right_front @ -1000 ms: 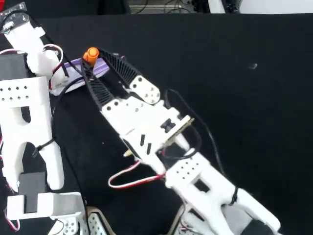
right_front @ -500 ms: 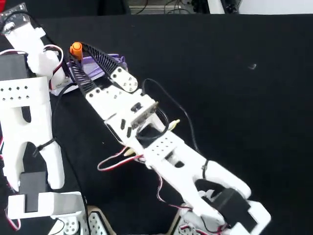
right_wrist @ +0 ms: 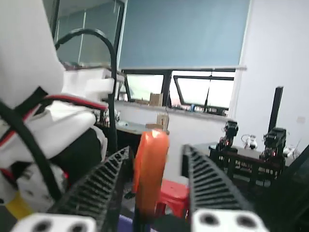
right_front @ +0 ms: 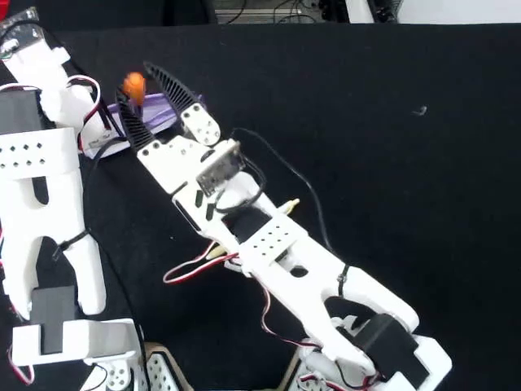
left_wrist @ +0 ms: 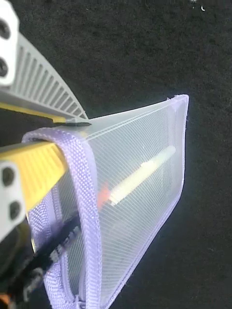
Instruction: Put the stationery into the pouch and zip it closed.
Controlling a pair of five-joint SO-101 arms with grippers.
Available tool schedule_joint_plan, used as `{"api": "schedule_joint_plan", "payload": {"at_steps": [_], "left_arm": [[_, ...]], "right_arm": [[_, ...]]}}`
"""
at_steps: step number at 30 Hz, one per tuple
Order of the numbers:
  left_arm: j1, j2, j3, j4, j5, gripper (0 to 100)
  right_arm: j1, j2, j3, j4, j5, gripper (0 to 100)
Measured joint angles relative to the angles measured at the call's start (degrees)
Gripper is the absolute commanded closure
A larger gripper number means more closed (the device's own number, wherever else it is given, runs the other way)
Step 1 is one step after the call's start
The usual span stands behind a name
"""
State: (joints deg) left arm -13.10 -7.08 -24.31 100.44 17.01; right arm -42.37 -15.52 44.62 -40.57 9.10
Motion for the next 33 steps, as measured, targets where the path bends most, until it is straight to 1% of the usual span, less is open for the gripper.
{"api": "schedule_joint_plan", "payload": {"at_steps": [4,14,17,20,25,28,33], "left_arm": [[0.0,0.0,0.26,0.0,-0.18,97],[-0.18,0.0,0.7,0.0,-0.09,97],[-1.93,0.0,0.7,0.0,-0.18,97],[-4.66,0.0,0.7,-0.09,-0.18,97],[-8.0,0.0,0.7,-0.79,-0.18,97],[-10.02,0.0,2.37,-2.64,-0.7,97],[-12.31,-1.23,6.77,-7.82,-0.97,97]], "right_arm": [[0.09,-1.32,-1.41,5.01,0.0,80.2],[0.09,-2.99,-1.41,6.33,0.0,80.4],[1.23,-7.21,-2.11,10.73,0.0,80.4],[3.25,-12.57,-4.4,20.4,0.0,80.4],[6.42,-20.75,-11.78,43.96,0.7,80.4],[7.3,-23.38,-15.03,57.93,5.89,80.4],[7.38,-24.53,-15.82,77.01,17.23,80.4]]}}
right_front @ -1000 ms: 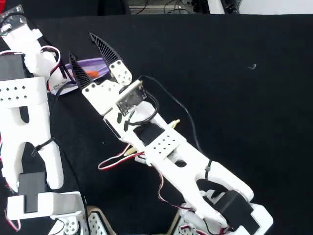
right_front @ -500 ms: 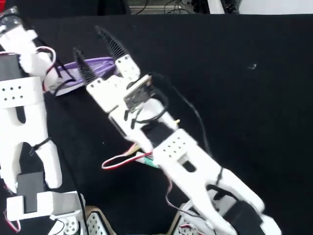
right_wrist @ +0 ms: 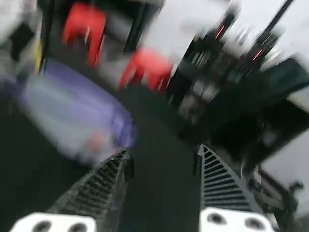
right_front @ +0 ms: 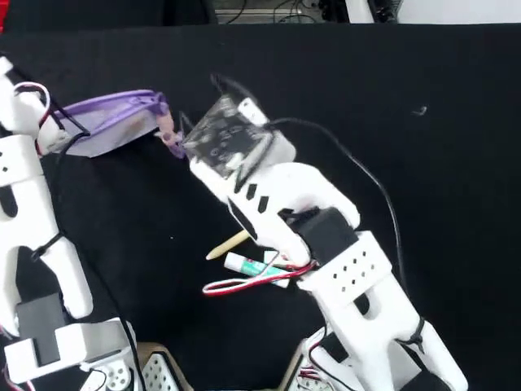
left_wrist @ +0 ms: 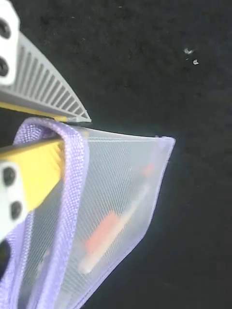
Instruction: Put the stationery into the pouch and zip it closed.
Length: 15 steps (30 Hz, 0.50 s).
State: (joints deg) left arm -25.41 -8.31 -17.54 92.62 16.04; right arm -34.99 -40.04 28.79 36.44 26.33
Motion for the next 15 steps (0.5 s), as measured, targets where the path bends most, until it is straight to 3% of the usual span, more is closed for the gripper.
{"api": "schedule_joint_plan", "payload": {"at_steps": [6,11,15], "left_arm": [[-4.75,0.26,1.32,-4.57,-1.05,97],[-7.21,0.35,1.76,-5.63,-1.85,97],[-7.65,0.35,1.76,-5.71,-2.11,97]], "right_arm": [[0.0,-0.09,6.51,11.25,8.7,80.4],[-0.35,-0.09,18.99,8.26,15.56,80.5],[-4.13,0.53,28.04,1.76,16.97,80.5]]}}
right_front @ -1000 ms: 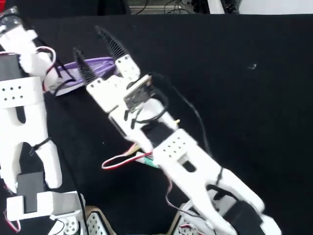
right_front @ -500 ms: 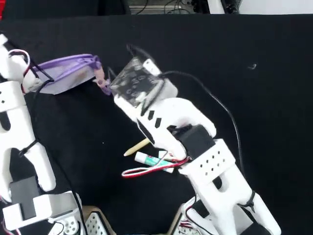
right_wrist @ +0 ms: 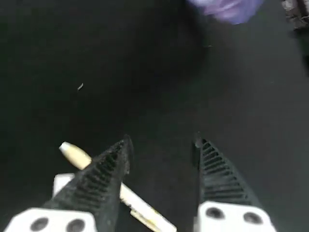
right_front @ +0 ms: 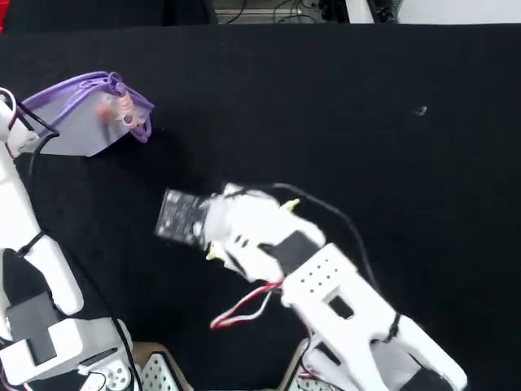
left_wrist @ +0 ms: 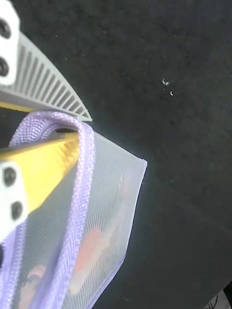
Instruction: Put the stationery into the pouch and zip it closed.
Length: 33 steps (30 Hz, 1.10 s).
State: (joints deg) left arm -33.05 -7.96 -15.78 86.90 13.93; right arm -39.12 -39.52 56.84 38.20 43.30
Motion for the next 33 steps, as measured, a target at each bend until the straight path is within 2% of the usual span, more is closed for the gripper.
{"api": "schedule_joint_plan", "payload": {"at_steps": [9,17,28,33], "left_arm": [[-0.09,0.09,0.0,0.0,0.0,97],[-0.18,0.09,0.0,0.0,0.0,97],[-0.18,0.09,0.0,0.0,0.0,97],[-0.18,0.09,0.0,0.0,0.0,97]], "right_arm": [[-1.93,18.64,1.85,-7.38,0.44,80.5],[-1.93,34.64,-6.86,-8.35,4.13,80.5],[-2.11,31.38,-9.23,0.18,4.48,80.5],[-2.11,29.45,-9.23,5.01,8.88,80.5]]}}
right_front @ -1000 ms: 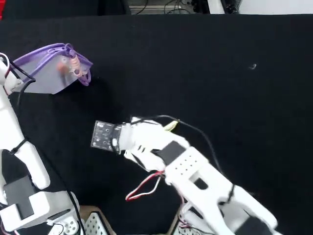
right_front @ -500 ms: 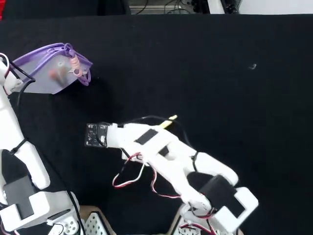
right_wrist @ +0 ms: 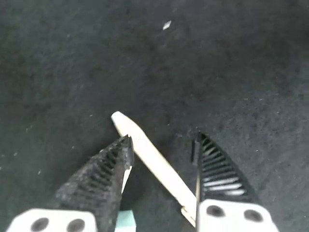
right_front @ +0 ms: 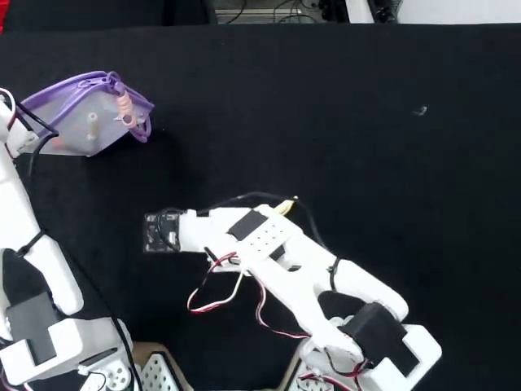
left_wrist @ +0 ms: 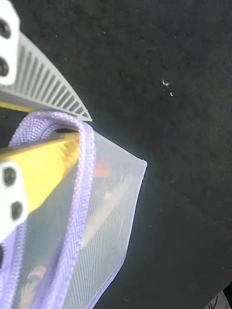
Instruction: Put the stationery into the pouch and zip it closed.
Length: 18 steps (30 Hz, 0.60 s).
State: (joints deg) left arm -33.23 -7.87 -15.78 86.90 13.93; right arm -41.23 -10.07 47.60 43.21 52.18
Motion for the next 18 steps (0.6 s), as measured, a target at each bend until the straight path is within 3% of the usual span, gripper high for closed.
{"api": "schedule_joint_plan", "payload": {"at_steps": [12,18], "left_arm": [[0.0,0.0,0.0,0.0,0.0,97],[0.0,0.0,0.09,0.0,0.0,97]], "right_arm": [[-1.23,9.32,-5.45,1.93,1.49,80.6],[-1.05,16.79,-14.77,9.41,2.73,98.5]]}}
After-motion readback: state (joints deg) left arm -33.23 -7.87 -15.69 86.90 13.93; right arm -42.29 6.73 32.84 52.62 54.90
